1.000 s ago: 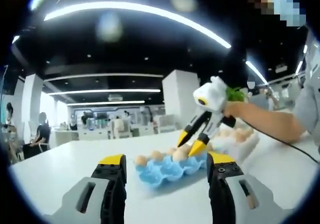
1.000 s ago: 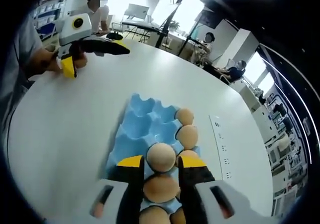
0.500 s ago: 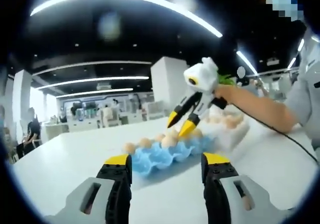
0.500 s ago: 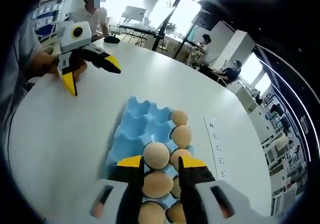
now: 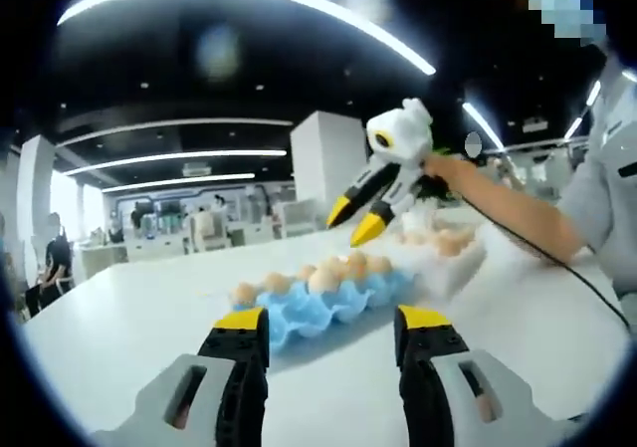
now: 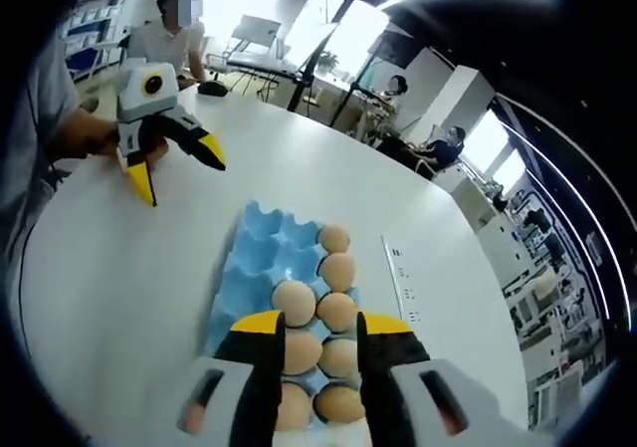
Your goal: Pick up the eggs on the table and place them into the egg tray on the table
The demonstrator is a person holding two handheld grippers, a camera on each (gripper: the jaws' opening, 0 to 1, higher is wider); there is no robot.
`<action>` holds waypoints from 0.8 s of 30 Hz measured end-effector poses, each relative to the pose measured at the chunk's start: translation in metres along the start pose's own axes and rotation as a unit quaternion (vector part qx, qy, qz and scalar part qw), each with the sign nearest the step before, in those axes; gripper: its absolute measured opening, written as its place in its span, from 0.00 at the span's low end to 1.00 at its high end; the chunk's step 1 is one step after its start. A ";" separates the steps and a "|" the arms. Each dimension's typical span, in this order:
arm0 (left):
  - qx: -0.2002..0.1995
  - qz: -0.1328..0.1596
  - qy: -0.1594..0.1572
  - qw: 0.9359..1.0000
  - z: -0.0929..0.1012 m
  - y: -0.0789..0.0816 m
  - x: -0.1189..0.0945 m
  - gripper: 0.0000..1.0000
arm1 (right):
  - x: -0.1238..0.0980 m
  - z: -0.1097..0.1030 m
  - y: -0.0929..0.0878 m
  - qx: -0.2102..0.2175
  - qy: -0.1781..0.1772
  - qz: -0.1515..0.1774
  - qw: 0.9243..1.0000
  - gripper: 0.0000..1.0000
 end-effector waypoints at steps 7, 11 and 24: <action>-0.001 0.004 -0.004 1.000 0.001 0.001 0.001 0.53 | -0.015 0.003 -0.001 -0.001 -0.009 -0.004 1.000 0.32; -0.001 0.004 -0.005 1.000 0.002 0.001 0.001 0.52 | -0.023 0.005 -0.001 0.000 -0.014 -0.005 1.000 0.34; -0.001 0.005 -0.006 1.000 0.003 0.000 0.001 0.52 | -0.055 0.015 -0.026 0.019 -0.040 -0.047 0.998 0.34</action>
Point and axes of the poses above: the point that each gripper's makers call its tool centre point, and the gripper's own axes: x roughly forward along the fingers, z roughly to its right, y roughly out of its top, the point moved 2 cm from there along -x, roughly backward along the fingers
